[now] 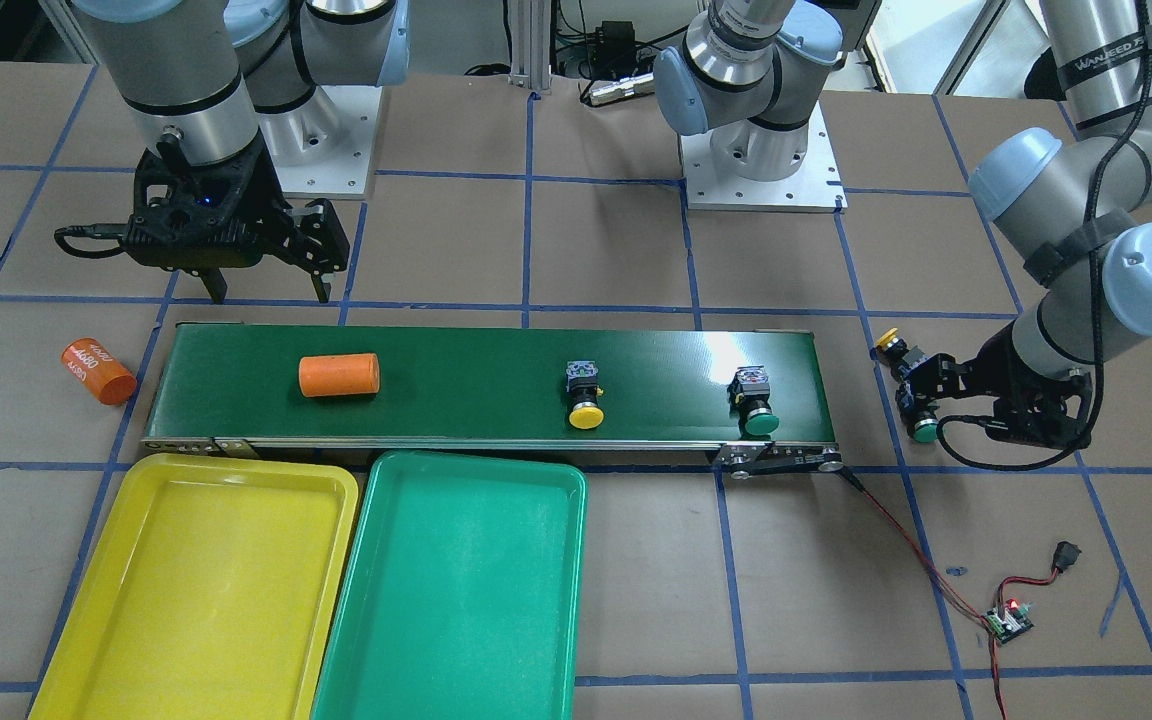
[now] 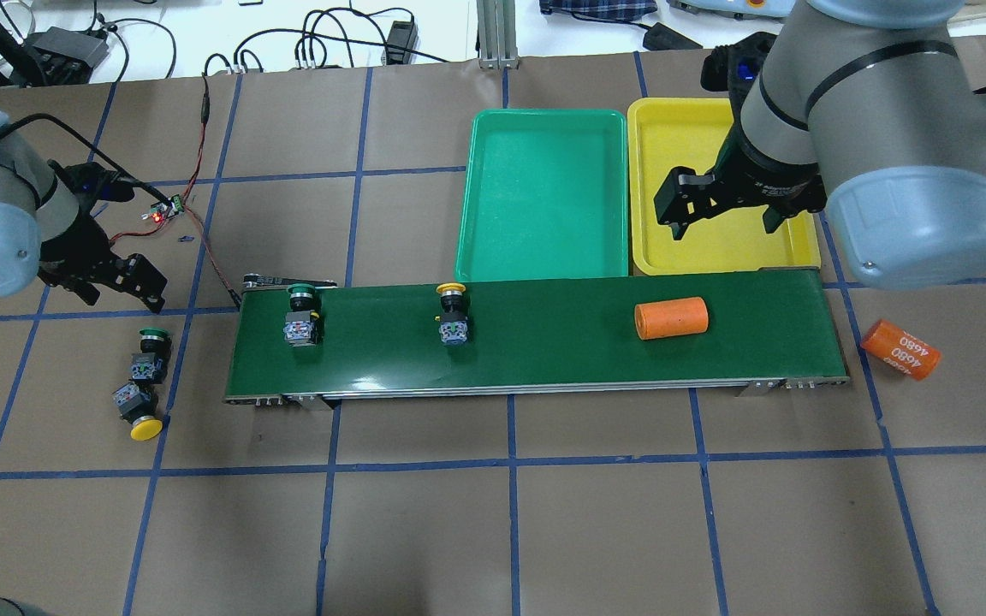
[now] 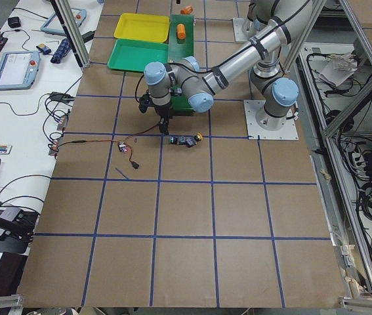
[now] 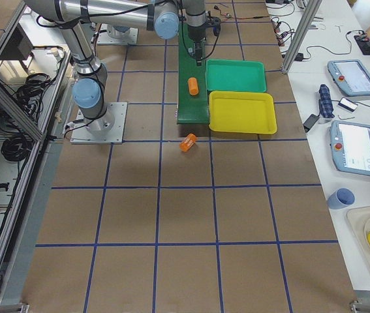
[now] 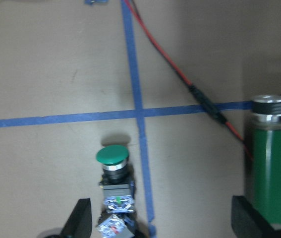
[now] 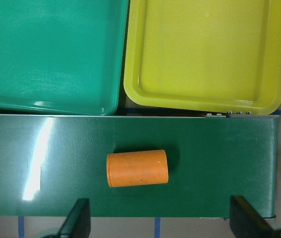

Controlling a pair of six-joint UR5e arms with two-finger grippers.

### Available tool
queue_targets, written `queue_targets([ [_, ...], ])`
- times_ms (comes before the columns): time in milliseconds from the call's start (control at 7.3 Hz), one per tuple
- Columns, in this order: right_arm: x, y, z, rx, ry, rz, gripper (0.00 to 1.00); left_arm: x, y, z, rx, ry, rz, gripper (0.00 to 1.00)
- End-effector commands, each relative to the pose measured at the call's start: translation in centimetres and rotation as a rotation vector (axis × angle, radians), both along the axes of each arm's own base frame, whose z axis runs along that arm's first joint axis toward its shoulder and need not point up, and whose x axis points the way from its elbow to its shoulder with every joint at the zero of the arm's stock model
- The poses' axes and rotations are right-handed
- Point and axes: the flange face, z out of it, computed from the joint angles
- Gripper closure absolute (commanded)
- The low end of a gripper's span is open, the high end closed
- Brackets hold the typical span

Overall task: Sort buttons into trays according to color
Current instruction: 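Lower right gripper to yellow-capped button while left gripper descends to green button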

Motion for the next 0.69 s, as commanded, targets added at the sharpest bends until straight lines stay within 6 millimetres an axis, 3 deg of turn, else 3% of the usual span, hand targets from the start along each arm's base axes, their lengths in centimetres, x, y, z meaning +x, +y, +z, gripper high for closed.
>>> queue_targets([
  [0, 1.8, -0.5, -0.8, -0.022, -0.009, -0.007, 0.0, 0.9, 1.9, -4.3, 0.003, 0.004, -0.037, 0.0],
  [137, 3.3, -0.4, -1.7, -0.004, -0.014, -0.025, 0.0, 0.9, 1.9, -5.3, 0.023, 0.015, -0.04, 0.0],
  [274, 5.5, -0.1, -2.4, 0.009, -0.018, -0.028, 0.0, 1.0, 1.8, -5.9, 0.034, 0.016, -0.041, 0.13],
  [411, 7.3, -0.3, -3.2, -0.02, -0.028, -0.029, 0.0, 0.9, 1.8, -6.7, 0.048, 0.025, -0.038, 0.2],
  [548, 9.4, -0.5, -4.2, -0.037, -0.036, -0.017, 0.01, 0.9, 1.8, -7.0, 0.054, 0.028, -0.035, 0.42],
])
